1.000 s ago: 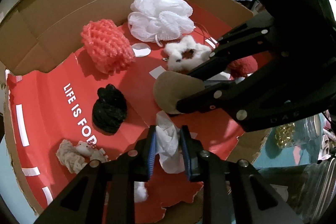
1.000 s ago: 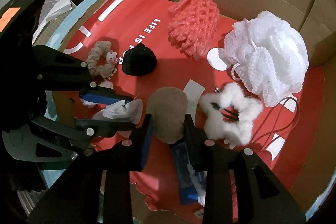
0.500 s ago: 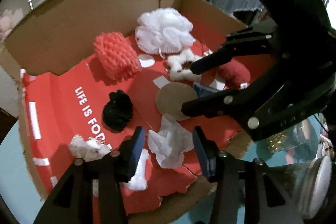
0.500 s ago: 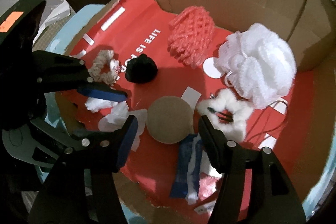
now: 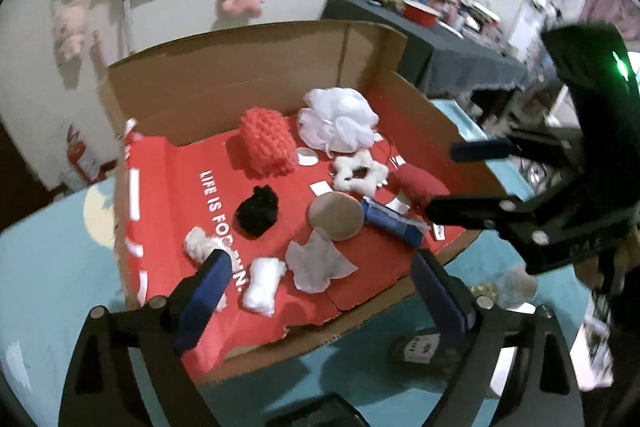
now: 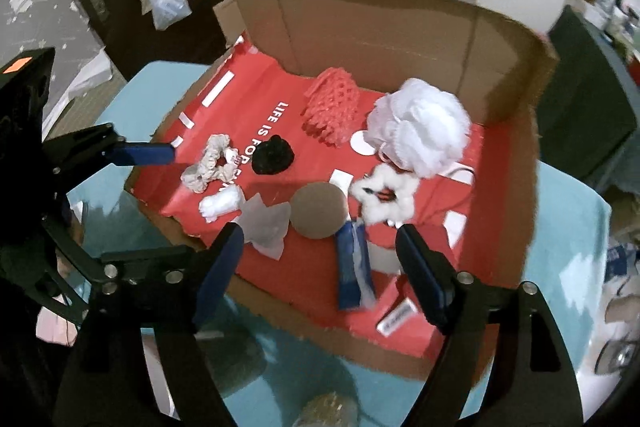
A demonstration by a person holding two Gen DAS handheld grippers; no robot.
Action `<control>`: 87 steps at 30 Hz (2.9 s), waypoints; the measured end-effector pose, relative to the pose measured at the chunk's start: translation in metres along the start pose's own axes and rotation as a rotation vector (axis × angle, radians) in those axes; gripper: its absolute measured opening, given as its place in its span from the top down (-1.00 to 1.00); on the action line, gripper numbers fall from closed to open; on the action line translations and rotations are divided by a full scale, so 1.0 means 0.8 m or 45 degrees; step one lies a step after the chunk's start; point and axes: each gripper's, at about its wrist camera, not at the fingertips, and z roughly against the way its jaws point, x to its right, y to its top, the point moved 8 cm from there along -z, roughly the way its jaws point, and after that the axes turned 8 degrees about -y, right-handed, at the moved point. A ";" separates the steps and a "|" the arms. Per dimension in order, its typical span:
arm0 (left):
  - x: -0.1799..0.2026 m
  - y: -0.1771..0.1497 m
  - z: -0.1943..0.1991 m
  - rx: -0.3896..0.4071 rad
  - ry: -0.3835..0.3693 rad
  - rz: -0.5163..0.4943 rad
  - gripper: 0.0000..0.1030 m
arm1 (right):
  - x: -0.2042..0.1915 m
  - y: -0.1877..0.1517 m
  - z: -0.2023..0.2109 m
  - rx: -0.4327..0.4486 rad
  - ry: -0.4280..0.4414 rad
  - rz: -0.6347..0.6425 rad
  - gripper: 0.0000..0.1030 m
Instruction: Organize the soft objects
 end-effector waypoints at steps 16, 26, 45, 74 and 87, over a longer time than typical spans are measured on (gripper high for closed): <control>-0.039 -0.042 -0.019 -0.023 0.260 0.177 -0.96 | 0.031 -0.061 -0.003 -0.023 -0.224 -0.274 -0.61; -0.042 -0.051 -0.034 -0.056 0.288 0.204 -0.96 | 0.032 -0.073 -0.022 -0.045 -0.239 -0.301 -0.61; -0.055 -0.060 -0.046 -0.085 0.314 0.253 -0.96 | 0.039 -0.081 -0.043 -0.082 -0.259 -0.312 -0.61; -0.055 -0.059 -0.046 -0.080 0.327 0.244 -0.96 | 0.039 -0.082 -0.039 -0.059 -0.273 -0.315 -0.61; -0.057 -0.060 -0.046 -0.078 0.325 0.251 -0.96 | 0.039 -0.080 -0.038 -0.057 -0.271 -0.317 -0.61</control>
